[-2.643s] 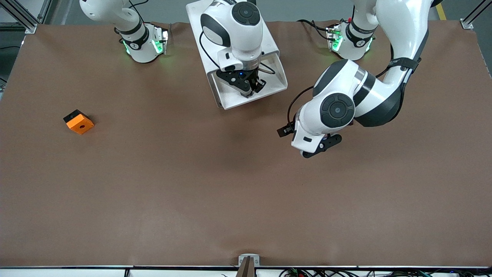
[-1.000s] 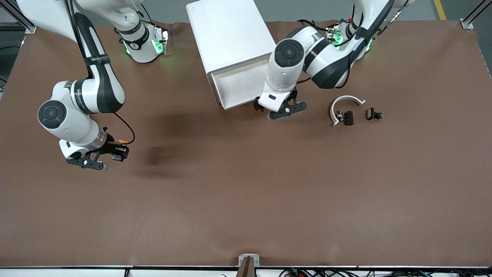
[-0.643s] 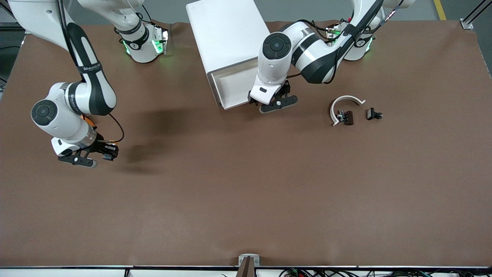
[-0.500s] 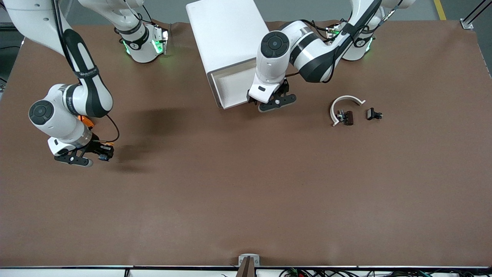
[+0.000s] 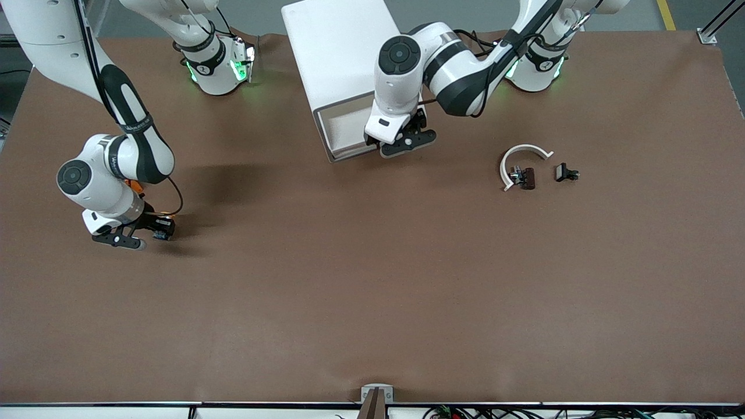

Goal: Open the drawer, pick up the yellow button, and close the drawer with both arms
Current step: 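Lower the button onto the table with the right gripper and release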

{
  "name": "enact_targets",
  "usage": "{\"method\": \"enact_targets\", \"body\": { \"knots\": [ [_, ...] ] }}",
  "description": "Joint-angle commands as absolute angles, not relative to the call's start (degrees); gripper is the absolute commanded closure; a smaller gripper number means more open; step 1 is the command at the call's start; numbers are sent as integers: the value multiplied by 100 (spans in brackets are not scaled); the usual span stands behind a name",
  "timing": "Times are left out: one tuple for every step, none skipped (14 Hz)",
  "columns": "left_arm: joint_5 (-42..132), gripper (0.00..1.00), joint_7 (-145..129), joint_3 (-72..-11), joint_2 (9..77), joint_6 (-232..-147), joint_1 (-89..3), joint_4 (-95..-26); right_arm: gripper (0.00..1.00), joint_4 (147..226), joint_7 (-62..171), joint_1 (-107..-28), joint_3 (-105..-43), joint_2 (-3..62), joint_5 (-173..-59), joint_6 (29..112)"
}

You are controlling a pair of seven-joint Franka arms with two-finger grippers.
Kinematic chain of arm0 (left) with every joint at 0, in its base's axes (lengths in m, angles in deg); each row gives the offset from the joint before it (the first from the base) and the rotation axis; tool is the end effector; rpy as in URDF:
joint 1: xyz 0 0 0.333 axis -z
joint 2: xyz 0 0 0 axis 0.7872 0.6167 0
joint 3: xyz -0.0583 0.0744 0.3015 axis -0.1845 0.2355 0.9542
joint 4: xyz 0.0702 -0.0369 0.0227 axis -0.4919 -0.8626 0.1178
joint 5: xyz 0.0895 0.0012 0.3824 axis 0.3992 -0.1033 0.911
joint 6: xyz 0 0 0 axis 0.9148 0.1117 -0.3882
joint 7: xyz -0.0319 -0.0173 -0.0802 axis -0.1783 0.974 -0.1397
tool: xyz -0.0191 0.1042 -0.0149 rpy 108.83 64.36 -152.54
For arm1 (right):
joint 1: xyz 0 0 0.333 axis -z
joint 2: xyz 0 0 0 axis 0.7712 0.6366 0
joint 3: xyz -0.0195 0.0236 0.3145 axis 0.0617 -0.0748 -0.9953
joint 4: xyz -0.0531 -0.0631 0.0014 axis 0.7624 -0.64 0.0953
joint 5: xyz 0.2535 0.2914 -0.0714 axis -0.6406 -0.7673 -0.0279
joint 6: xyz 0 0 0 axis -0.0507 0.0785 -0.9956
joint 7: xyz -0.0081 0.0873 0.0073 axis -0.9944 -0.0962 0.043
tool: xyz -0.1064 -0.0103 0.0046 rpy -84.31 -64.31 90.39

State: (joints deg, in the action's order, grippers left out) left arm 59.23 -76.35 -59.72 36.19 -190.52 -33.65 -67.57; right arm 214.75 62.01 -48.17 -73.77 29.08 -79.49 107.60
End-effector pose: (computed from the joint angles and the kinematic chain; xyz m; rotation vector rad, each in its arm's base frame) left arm 0.3742 -0.4831 0.3651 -3.0767 -0.5004 0.2031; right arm 0.5460 -0.0791 0.1910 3.0881 -0.2709 0.0409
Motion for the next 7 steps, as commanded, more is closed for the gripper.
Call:
{"method": "enact_targets", "body": {
  "knots": [
    [5923,0,-8088,-6264,3761,-19055,-3364,-6744,100,21483,5958,-4668,-7485,2955,-7906,10805],
    [5819,0,-8185,-6300,3779,-19055,-3364,-6744,100,21457,5809,-4659,-7485,3008,-7906,10805],
    [5678,0,-8195,-6344,3797,-19055,-3364,-6744,100,21439,5660,-4651,-7485,3035,-7932,10814],
    [5651,0,-8203,-6388,3806,-19055,-3364,-6735,100,21413,5606,-4642,-7485,3087,-7941,10814],
    [5590,0,-8203,-6423,3806,-19055,-3364,-6735,87,21378,5605,-4659,-7494,3105,-7941,10814],
    [5458,0,-8203,-6432,3815,-19055,-3347,-6735,5,21325,5614,-4685,-7494,3105,-7950,10814],
    [5344,0,-8203,-6432,3823,-19055,-3338,-6735,0,21264,5614,-4686,-7494,3123,-7950,10796]
  ]
}}
